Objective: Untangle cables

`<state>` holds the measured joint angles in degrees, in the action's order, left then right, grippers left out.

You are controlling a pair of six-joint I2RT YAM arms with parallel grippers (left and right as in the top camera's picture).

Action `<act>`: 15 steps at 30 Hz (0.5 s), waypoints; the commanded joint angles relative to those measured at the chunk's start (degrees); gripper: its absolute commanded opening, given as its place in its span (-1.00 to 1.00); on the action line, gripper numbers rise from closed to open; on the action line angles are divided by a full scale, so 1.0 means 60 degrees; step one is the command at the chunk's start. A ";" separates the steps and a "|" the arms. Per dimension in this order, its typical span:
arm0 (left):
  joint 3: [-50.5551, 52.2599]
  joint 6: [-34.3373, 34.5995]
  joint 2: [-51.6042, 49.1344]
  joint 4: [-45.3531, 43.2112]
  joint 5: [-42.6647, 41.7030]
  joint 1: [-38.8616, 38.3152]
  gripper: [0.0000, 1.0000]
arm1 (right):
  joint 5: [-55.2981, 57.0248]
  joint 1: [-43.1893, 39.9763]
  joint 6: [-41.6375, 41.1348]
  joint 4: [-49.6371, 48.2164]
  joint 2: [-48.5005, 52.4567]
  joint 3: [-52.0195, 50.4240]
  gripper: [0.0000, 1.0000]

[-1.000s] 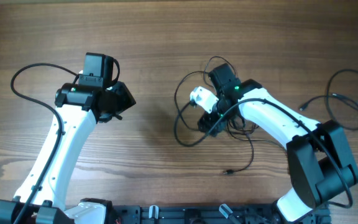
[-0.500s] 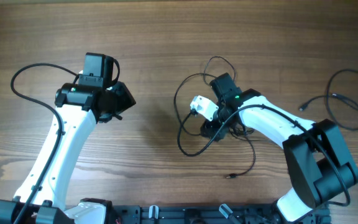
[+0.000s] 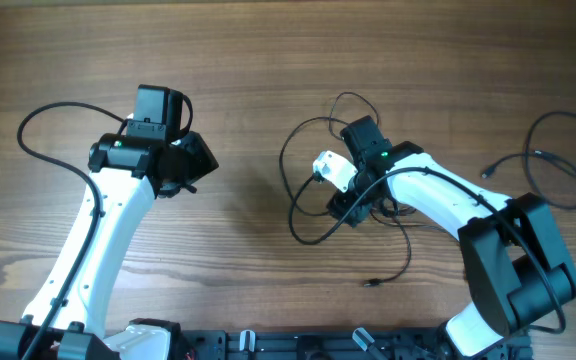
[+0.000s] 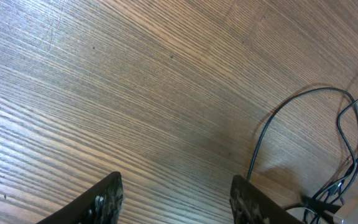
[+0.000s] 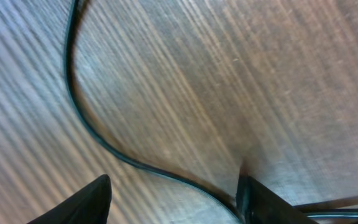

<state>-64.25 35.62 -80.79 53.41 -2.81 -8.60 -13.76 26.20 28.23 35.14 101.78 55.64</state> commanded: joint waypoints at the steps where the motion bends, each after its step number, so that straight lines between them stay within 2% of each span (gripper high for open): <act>1: -0.0044 -0.0149 -0.0036 0.0004 0.0193 0.0015 0.15 | -0.0699 0.0025 -0.1275 0.0809 0.0193 -0.0270 0.27; 4: -0.0044 -0.0149 -0.0036 0.0004 0.0193 0.0015 0.15 | -0.0576 0.0029 -0.1133 0.1461 0.0193 -0.0270 0.27; 6: -0.0044 -0.0149 -0.0036 0.0007 0.0193 0.0015 0.15 | -0.0743 0.0033 -0.1293 0.1515 0.0193 -0.0270 0.05; 7: -0.0044 -0.0149 -0.0036 0.0007 0.0193 0.0015 0.15 | -0.1067 0.0036 -0.1304 0.1541 0.0193 -0.0270 0.03; 10: -0.0044 -0.0149 -0.0036 0.0004 0.0193 0.0015 0.15 | -0.2157 0.0036 -0.1290 0.1625 0.0193 -0.0270 0.01; 12: -0.0044 -0.0149 -0.0036 0.0004 0.0193 0.0015 0.15 | -0.2171 0.0044 -0.1242 0.1494 0.0193 -0.0266 0.02; 14: -0.0044 -0.0149 -0.0036 0.0004 0.0193 0.0015 0.15 | -0.1963 0.0040 -0.1628 0.0645 0.0193 -0.0266 0.12; 15: -0.0044 -0.0149 -0.0036 0.0004 0.0193 0.0015 0.14 | -0.1399 0.0040 -0.2291 0.0044 0.0193 -0.0255 0.13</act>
<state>-64.25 35.62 -80.79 53.43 -2.81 -8.60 -24.62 26.22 20.25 40.32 101.58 54.54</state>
